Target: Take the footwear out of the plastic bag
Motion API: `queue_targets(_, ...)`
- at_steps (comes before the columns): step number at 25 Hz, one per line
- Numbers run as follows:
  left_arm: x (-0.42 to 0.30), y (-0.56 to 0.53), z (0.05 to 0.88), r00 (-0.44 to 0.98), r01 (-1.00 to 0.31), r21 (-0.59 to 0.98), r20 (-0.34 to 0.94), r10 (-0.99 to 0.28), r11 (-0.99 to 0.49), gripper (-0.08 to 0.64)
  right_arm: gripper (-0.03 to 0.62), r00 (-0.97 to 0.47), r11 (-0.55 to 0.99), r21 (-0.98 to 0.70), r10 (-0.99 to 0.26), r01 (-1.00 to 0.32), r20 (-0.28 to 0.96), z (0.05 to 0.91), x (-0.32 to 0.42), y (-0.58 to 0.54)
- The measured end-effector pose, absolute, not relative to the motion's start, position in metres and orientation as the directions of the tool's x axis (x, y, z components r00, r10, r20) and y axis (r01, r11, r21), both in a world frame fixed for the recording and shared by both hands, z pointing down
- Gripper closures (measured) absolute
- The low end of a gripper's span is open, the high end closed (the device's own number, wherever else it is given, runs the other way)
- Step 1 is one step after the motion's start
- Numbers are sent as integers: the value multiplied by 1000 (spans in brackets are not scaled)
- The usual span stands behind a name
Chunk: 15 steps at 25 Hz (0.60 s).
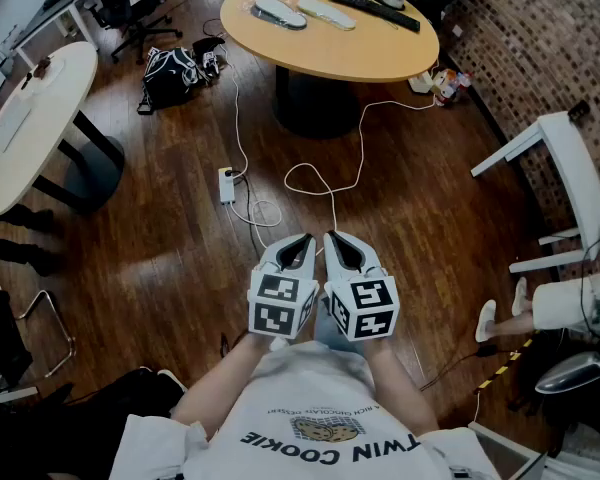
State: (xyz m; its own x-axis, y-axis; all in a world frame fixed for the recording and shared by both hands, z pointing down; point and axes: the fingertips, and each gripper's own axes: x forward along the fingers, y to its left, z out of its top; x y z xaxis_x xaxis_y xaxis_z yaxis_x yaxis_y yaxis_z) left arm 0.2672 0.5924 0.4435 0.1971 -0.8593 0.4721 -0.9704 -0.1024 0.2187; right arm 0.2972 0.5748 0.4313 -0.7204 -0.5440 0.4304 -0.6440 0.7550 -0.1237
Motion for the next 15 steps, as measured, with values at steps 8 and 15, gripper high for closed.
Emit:
queue_targets(8, 269, 472, 461, 155, -980, 190, 525, -837, -62, 558, 591, -739, 761, -169, -511, -626, 438, 454, 309, 447)
queue_targets(15, 278, 343, 456, 120, -982, 187, 540, -833, -20, 558, 591, -785, 813, -180, -436, -553, 440, 449, 307, 330)
